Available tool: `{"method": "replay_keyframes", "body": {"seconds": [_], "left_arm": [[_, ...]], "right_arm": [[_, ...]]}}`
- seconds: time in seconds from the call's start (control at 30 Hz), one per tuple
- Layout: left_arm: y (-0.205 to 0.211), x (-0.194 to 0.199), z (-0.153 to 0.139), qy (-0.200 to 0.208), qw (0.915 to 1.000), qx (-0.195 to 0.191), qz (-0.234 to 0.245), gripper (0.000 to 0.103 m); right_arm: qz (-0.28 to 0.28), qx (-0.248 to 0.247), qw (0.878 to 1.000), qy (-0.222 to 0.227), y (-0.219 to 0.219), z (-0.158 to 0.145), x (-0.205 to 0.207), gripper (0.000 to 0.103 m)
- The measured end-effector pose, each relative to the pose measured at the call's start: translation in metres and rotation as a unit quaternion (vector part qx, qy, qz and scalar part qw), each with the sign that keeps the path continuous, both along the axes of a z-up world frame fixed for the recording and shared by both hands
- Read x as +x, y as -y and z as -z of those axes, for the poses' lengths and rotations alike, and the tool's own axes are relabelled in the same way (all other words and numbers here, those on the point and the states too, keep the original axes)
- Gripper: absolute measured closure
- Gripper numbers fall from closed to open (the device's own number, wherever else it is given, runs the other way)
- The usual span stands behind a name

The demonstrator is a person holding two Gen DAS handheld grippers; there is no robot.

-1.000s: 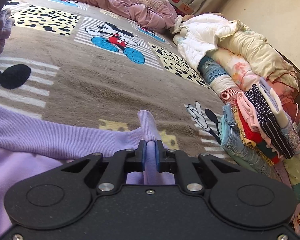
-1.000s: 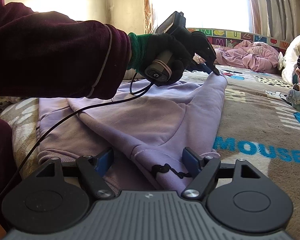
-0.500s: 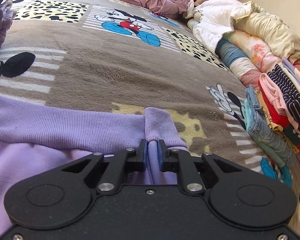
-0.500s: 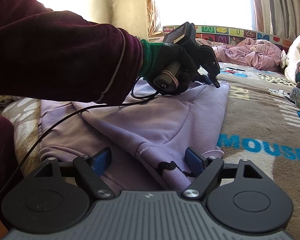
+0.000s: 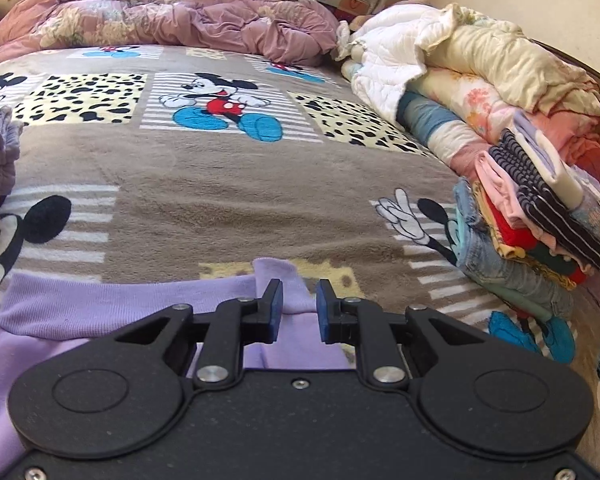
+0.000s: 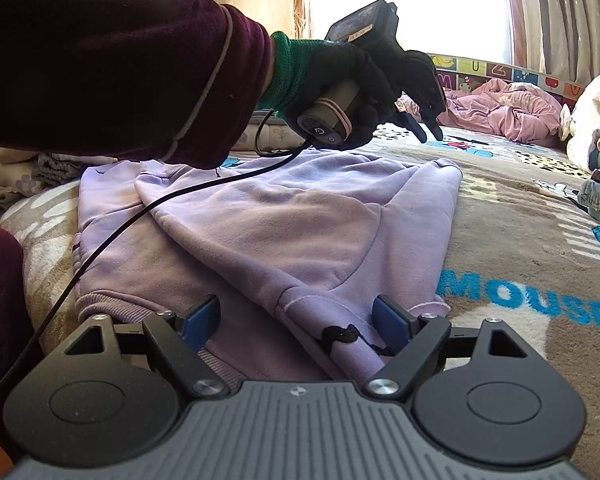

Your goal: Fold clothes

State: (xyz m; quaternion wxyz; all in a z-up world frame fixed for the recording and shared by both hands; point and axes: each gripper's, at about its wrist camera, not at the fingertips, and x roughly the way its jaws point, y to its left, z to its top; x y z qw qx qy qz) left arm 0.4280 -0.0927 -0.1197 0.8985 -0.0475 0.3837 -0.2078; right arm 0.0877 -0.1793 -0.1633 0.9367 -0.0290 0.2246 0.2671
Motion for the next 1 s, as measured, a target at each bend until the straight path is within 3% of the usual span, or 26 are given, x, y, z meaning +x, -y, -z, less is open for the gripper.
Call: {"method": "replay_keyframes", "body": {"seconds": [0.17,0.33,0.63,0.7,0.77,0.8,1.0], "left_arm": [[0.009,-0.011,-0.007,0.012,0.9996,0.018,0.016,0.088],[0.009,-0.004,0.015,-0.011,0.9994,0.032,0.006,0.088],[-0.002,0.003,0.028,-0.028,0.9992,-0.011,-0.027,0.085],[-0.005,0.005,0.022,-0.032,0.9984,-0.023,-0.04,0.085],[-0.006,0.0,0.007,-0.005,0.998,-0.028,-0.057,0.084],[-0.007,-0.002,0.001,0.005,0.9975,-0.029,-0.064,0.076],[-0.024,-0.023,-0.022,0.016,0.9972,-0.017,-0.071,0.076]], "right_arm": [[0.001,0.003,1.0,-0.001,0.001,0.0,0.0,0.02],[-0.001,0.005,1.0,-0.002,0.002,-0.001,0.0,0.02],[-0.004,0.006,1.0,-0.003,0.002,0.0,0.0,0.018],[-0.004,0.003,1.0,-0.001,0.001,0.0,0.0,0.017],[-0.004,0.001,1.0,0.0,0.0,0.0,-0.001,0.016],[-0.004,0.0,1.0,0.001,0.0,0.0,-0.001,0.016],[-0.005,-0.007,1.0,0.007,-0.002,-0.001,-0.004,0.016]]}}
